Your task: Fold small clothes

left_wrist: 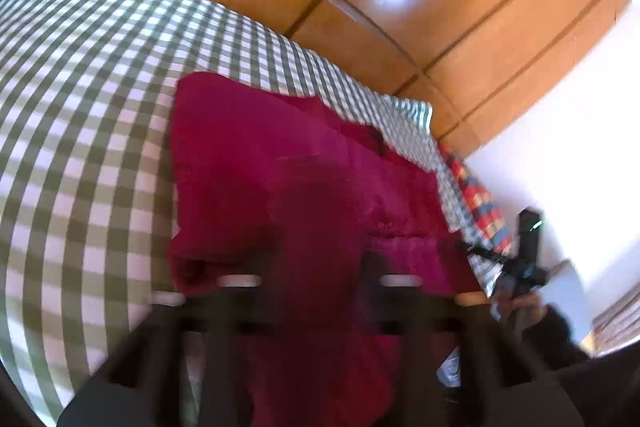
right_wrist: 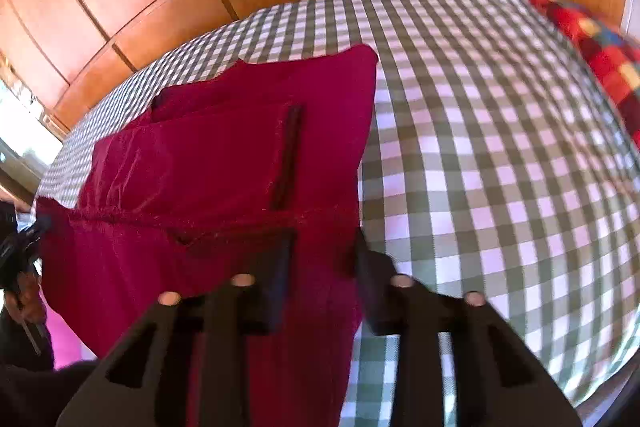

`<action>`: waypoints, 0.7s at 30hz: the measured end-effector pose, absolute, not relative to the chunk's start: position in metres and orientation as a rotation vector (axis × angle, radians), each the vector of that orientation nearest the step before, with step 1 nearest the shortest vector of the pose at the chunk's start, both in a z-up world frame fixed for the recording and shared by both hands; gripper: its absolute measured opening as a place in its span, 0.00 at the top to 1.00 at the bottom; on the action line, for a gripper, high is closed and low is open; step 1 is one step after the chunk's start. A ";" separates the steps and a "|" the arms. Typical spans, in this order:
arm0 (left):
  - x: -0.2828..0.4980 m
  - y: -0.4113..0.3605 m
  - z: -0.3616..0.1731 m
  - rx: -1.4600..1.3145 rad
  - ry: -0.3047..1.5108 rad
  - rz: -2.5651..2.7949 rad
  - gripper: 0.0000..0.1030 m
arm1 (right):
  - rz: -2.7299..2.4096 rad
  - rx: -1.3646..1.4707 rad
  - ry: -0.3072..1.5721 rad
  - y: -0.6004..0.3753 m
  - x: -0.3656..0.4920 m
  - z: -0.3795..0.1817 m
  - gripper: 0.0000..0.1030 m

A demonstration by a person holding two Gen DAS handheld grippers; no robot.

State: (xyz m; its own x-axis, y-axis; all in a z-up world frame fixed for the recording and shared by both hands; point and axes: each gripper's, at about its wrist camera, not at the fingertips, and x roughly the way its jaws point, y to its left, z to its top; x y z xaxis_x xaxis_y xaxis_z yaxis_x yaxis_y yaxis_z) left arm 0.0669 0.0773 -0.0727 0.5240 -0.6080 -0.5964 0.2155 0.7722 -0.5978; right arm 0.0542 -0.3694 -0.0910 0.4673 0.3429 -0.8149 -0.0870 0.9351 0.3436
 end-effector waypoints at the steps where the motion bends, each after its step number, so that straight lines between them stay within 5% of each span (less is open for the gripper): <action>1: 0.064 0.077 -0.071 -0.490 0.880 -0.529 0.93 | 0.263 0.262 1.035 -0.371 0.049 -0.084 0.91; 11: 0.061 0.096 -0.015 -0.496 0.709 -0.543 0.93 | 0.306 0.257 0.865 -0.366 0.065 -0.026 0.92; 21: 0.184 0.099 -0.040 -0.443 0.821 -0.402 0.93 | 0.185 0.339 0.978 -0.378 0.186 -0.082 0.92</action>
State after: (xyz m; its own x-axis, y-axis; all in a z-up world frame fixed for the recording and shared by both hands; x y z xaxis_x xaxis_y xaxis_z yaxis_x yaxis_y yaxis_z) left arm 0.1844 0.0993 -0.0395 0.6169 -0.5033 -0.6051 0.1695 0.8357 -0.5223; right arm 0.1863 -0.3776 -0.0824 0.5486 0.3035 -0.7790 -0.0016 0.9321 0.3621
